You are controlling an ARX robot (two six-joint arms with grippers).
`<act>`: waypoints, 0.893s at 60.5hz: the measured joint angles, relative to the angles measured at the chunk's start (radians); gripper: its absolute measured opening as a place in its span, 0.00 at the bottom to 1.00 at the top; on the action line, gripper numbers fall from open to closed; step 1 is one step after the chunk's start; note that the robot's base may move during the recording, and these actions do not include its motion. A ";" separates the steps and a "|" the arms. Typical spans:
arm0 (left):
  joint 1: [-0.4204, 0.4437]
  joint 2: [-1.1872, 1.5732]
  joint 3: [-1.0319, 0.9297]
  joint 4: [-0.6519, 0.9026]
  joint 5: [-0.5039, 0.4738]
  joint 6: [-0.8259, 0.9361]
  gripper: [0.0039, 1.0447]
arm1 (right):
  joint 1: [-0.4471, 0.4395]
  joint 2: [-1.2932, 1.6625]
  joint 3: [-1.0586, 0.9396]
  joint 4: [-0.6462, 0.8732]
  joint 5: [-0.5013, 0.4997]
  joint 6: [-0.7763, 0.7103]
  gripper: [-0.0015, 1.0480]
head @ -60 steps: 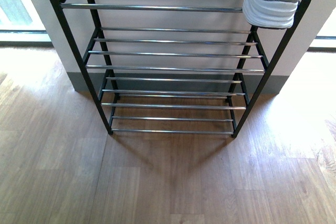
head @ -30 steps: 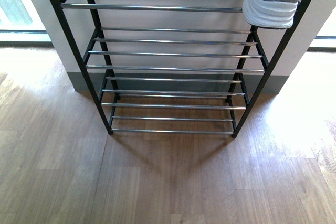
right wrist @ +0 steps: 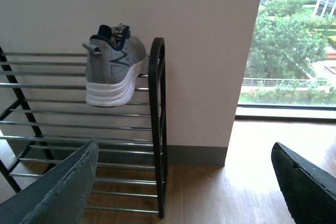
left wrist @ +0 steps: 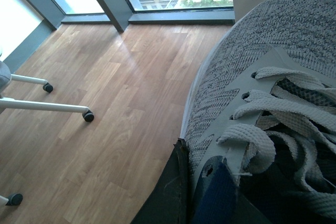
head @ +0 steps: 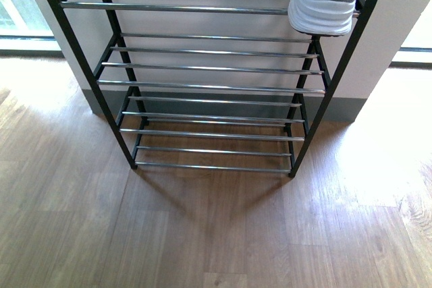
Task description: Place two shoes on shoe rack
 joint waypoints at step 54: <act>0.069 1.264 1.326 -0.146 0.337 -0.075 0.01 | 0.000 -0.002 0.000 -0.002 -0.002 0.000 0.91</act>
